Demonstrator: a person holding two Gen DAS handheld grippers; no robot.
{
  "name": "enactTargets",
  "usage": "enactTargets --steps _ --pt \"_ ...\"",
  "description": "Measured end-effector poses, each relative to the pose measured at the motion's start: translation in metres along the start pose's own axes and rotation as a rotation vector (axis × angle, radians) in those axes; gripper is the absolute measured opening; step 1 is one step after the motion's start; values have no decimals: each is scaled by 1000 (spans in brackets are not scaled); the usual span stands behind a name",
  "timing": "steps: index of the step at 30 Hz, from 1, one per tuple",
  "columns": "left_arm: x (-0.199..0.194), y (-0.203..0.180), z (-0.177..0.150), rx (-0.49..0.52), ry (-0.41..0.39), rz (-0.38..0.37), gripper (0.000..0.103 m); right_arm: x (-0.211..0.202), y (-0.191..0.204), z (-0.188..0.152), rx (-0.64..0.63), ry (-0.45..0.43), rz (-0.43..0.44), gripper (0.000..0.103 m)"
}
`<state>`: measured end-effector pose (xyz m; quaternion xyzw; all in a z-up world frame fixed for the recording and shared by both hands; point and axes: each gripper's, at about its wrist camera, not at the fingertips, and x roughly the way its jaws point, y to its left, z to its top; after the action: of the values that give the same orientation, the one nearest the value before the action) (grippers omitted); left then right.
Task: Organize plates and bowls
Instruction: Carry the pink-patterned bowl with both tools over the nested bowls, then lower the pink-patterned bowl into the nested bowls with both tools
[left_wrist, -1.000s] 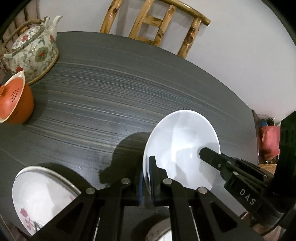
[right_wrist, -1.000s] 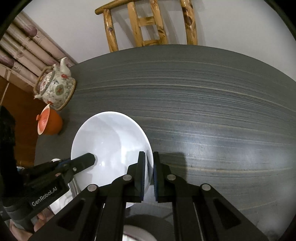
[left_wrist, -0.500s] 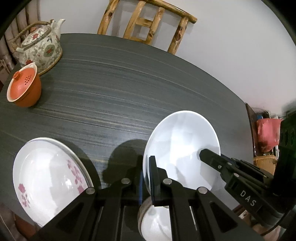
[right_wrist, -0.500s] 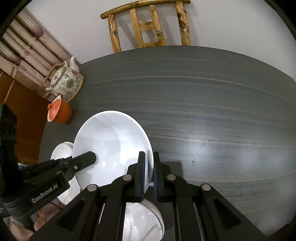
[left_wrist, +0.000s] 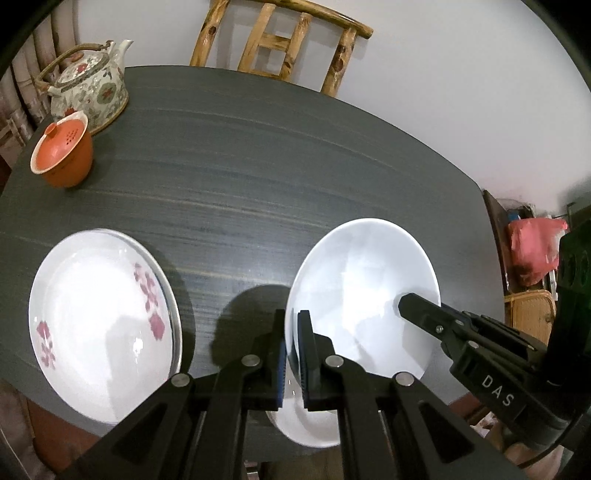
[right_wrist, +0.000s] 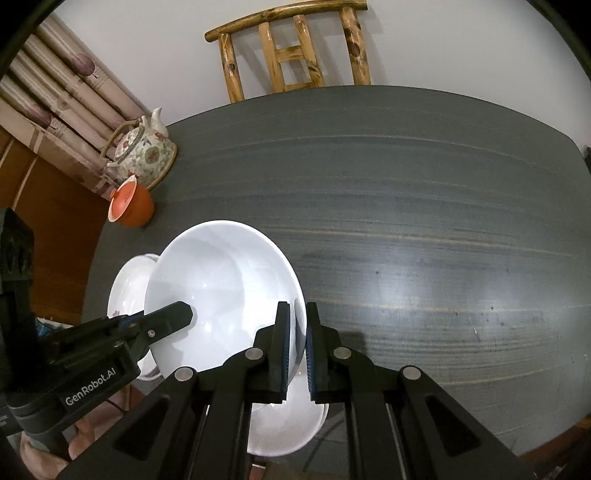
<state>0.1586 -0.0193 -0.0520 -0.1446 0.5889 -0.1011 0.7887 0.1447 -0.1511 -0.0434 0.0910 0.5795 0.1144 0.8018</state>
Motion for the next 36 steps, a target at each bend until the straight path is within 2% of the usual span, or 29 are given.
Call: enactTargets --steps 11,21,36 --pt "-4 2 -30 4 12 2 5 -12 -1 -29 0 5 3 9" --pt "8 2 -52 -3 49 2 5 -2 -6 -57 25 43 1 9" --pt "18 -8 -61 26 39 41 5 8 -8 -66 34 51 -1 10"
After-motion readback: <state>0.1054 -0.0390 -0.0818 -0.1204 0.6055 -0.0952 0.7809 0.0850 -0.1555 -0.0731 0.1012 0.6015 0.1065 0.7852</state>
